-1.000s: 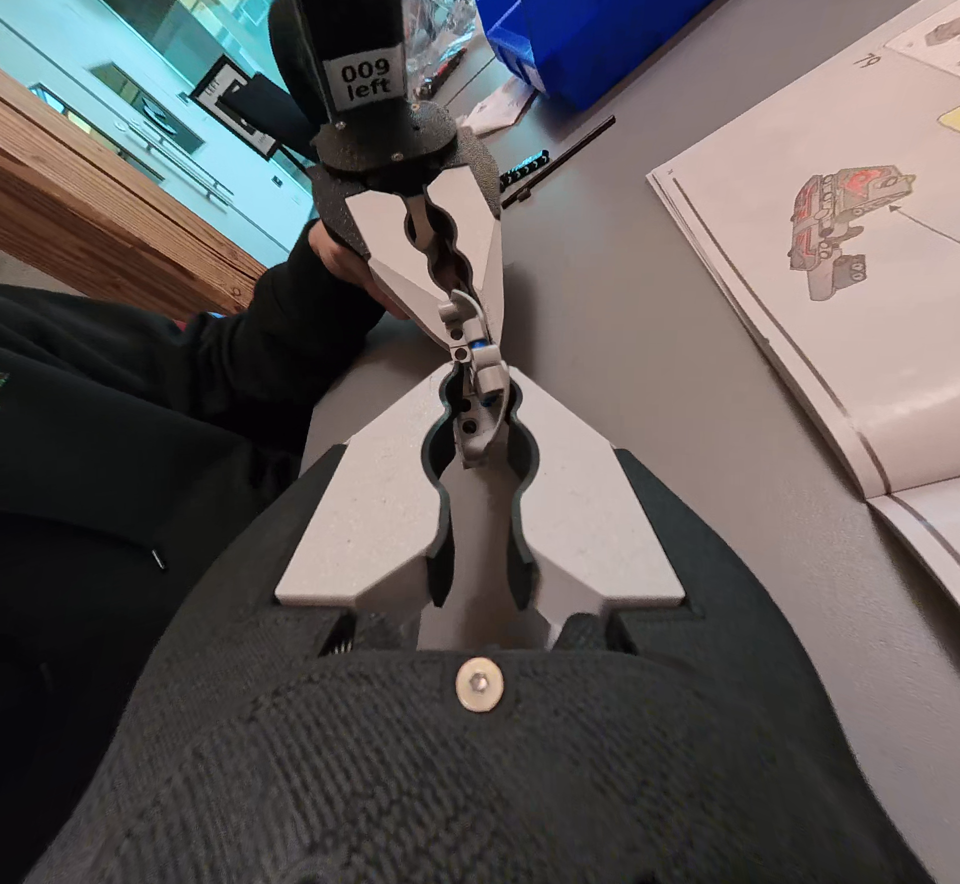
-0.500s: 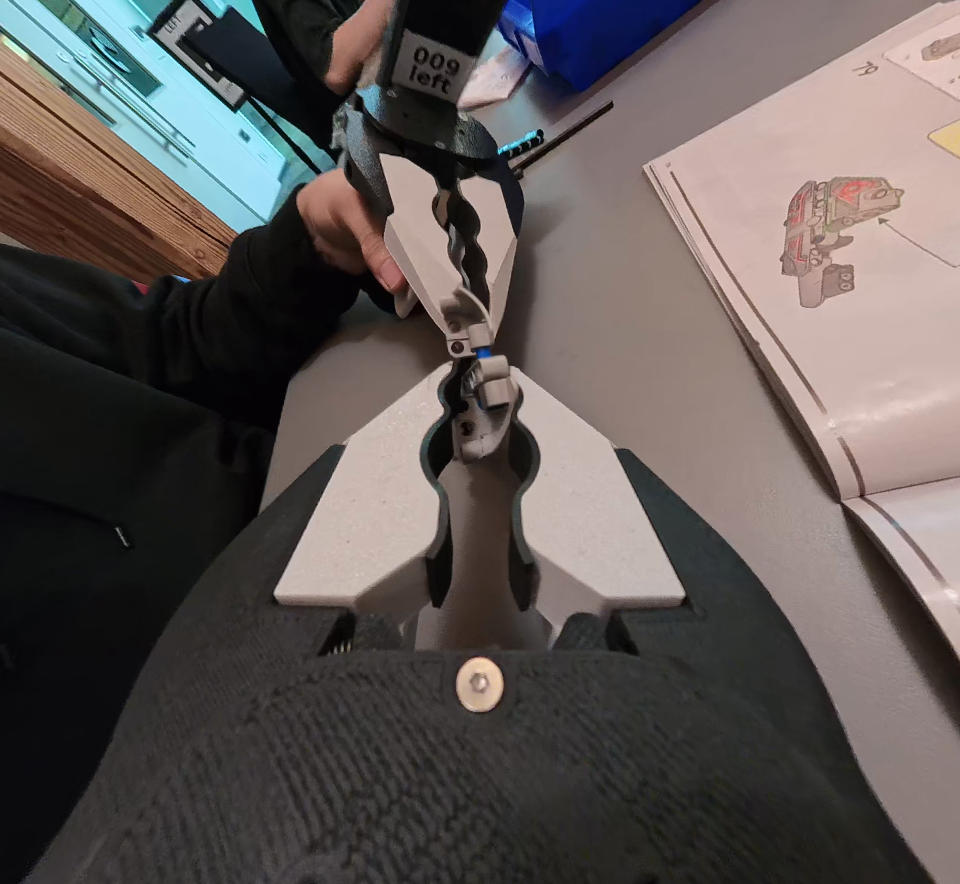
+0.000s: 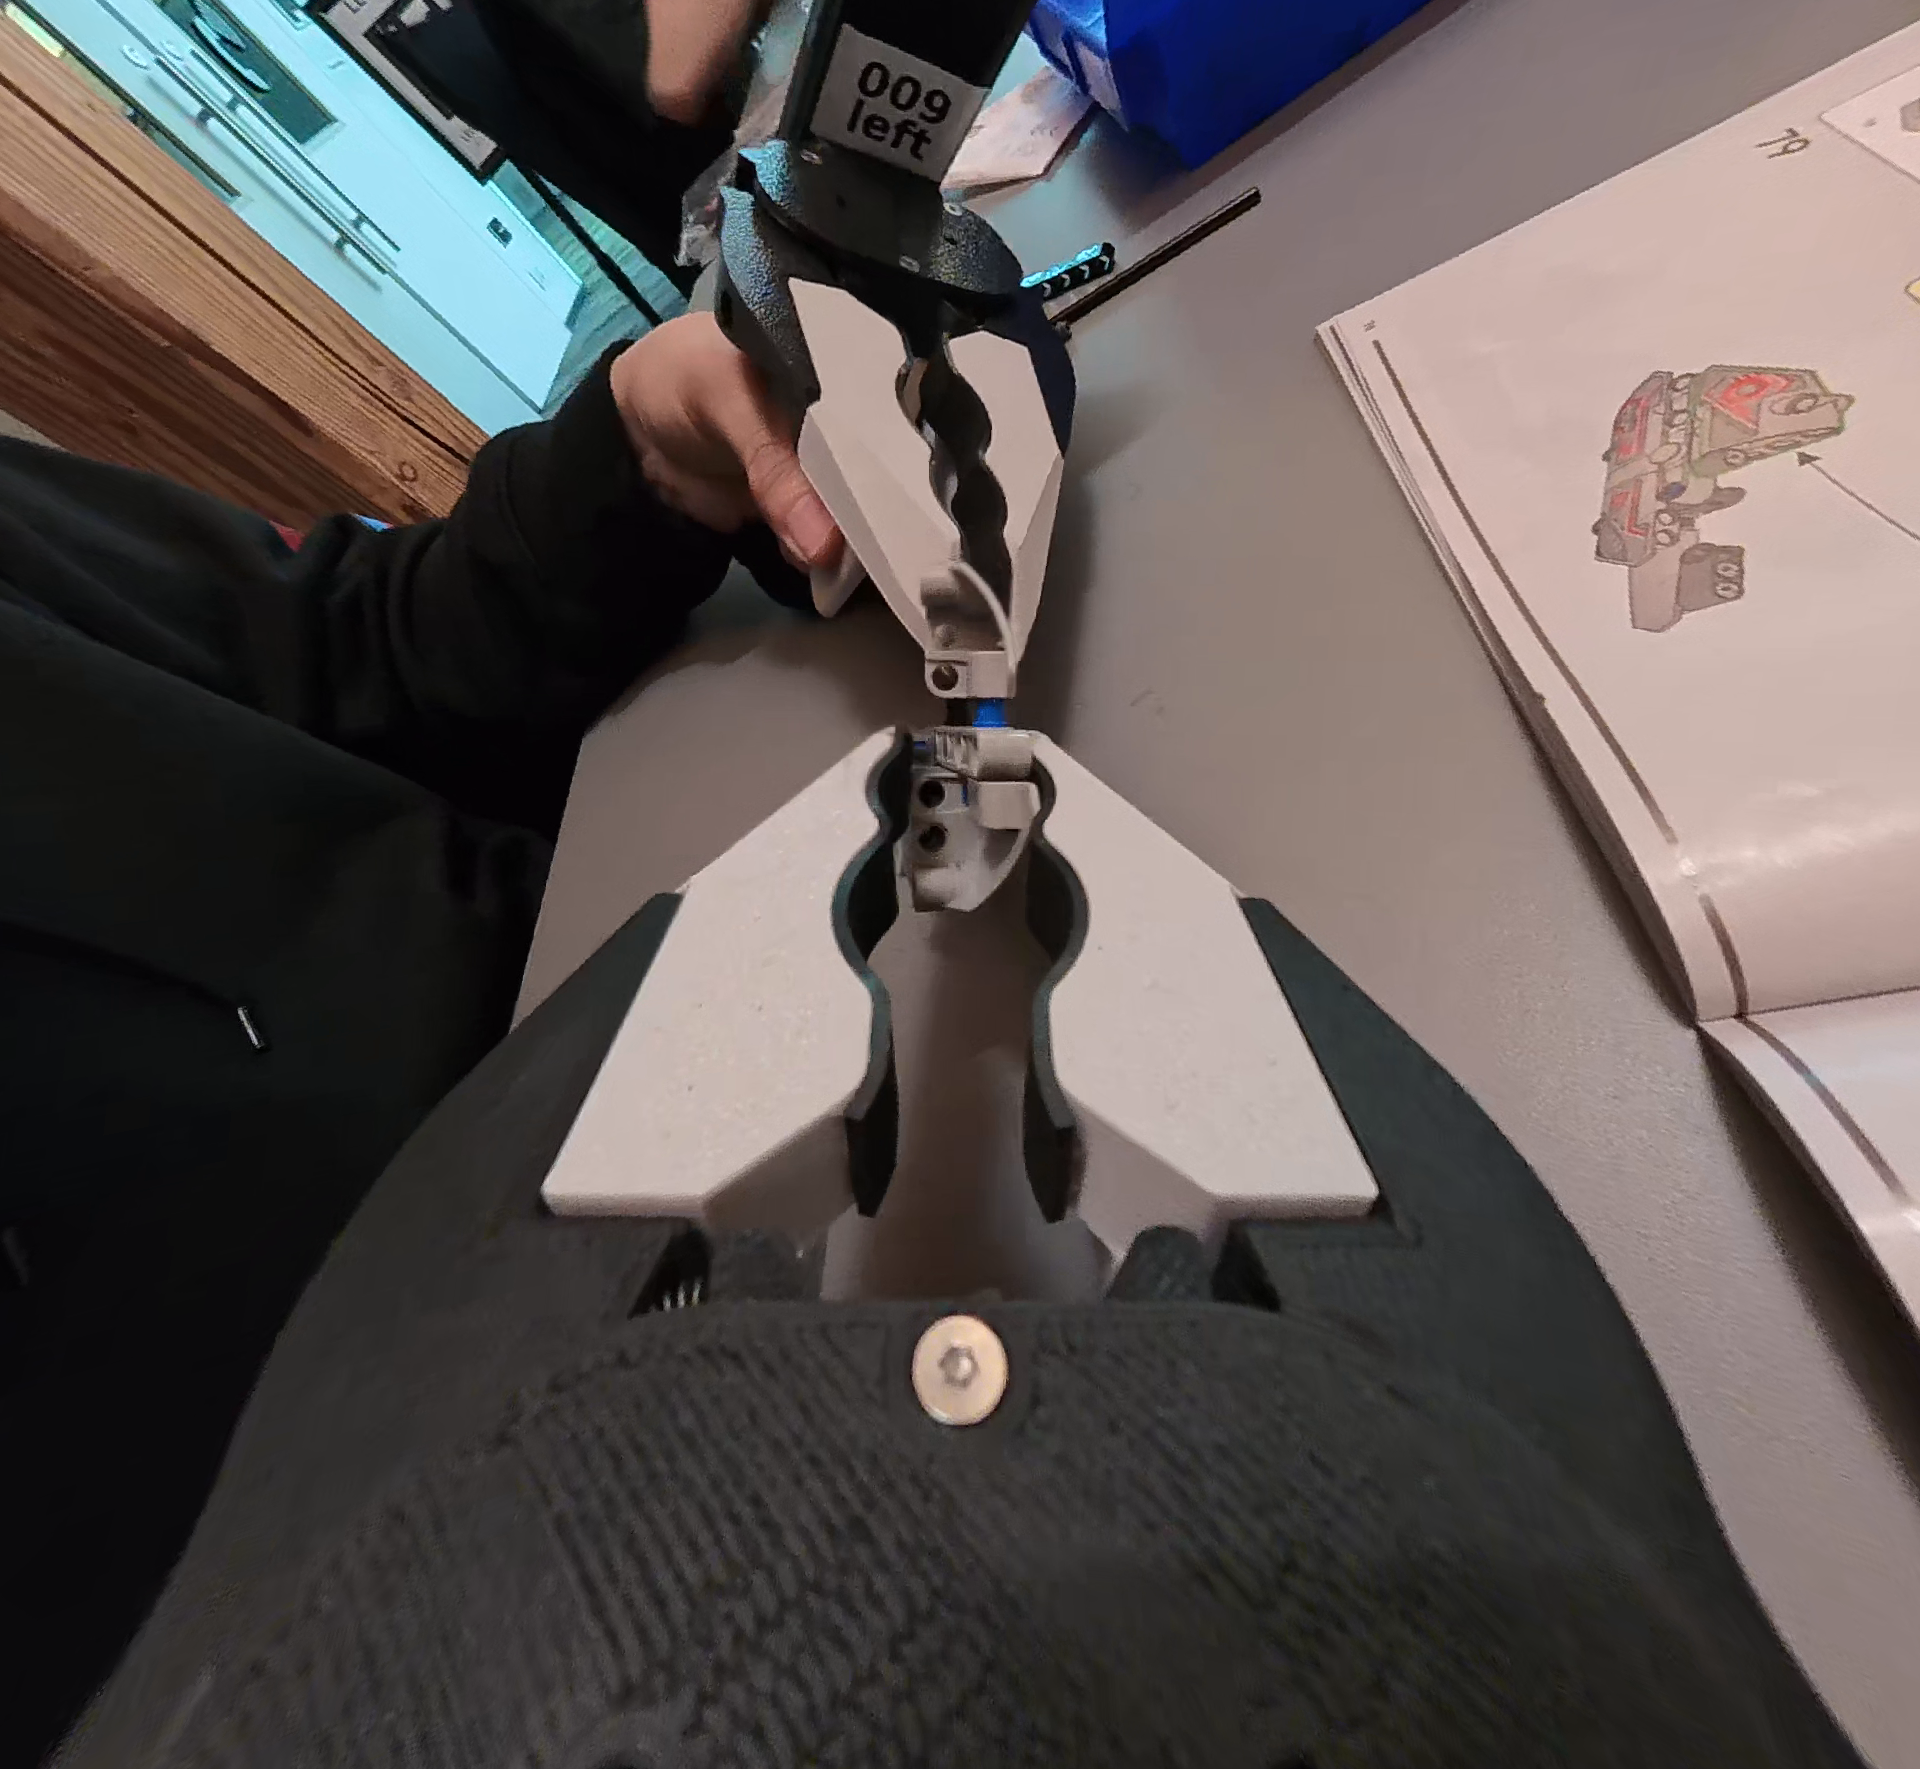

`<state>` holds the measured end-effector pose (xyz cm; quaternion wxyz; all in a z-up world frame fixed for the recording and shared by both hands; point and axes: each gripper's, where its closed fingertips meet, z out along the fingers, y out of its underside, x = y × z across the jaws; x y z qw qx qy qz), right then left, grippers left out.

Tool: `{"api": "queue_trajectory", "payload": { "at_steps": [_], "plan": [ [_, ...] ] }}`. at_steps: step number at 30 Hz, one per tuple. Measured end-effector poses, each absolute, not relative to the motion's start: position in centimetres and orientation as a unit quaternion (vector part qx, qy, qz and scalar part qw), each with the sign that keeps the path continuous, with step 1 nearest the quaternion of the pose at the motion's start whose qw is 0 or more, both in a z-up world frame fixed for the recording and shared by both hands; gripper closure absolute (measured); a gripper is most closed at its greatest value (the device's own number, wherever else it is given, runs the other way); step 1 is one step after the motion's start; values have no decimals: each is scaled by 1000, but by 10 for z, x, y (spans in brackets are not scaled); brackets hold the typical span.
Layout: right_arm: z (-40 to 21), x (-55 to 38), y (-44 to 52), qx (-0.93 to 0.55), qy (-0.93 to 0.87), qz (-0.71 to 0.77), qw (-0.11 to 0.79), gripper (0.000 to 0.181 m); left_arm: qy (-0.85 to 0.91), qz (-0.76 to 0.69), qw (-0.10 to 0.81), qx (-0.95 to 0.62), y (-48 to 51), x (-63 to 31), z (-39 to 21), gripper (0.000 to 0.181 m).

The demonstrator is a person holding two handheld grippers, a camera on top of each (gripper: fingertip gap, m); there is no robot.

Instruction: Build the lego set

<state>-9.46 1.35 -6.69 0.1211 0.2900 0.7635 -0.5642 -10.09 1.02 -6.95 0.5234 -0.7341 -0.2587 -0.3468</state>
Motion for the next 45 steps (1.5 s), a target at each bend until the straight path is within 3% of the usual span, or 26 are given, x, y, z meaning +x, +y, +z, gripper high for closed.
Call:
{"api": "queue_trajectory", "payload": {
  "at_steps": [13,18,21,32,45],
  "plan": [
    [-69,-90,13,267,781,-555,104,166,-250,-318,528,-747,9,-105,-69,181],
    [-59,-88,16,265,756,-583,133,166,-136,-174,578,-785,5,-109,-52,181],
    [-54,-86,17,260,746,-596,147,166,-54,-85,588,-803,6,-104,-47,168],
    [-26,-80,10,253,664,-670,216,165,-41,-108,653,-749,12,-94,-12,177],
    [-4,-77,1,202,636,-724,175,166,-16,-93,655,-750,-1,-89,3,173]
  ]
}}
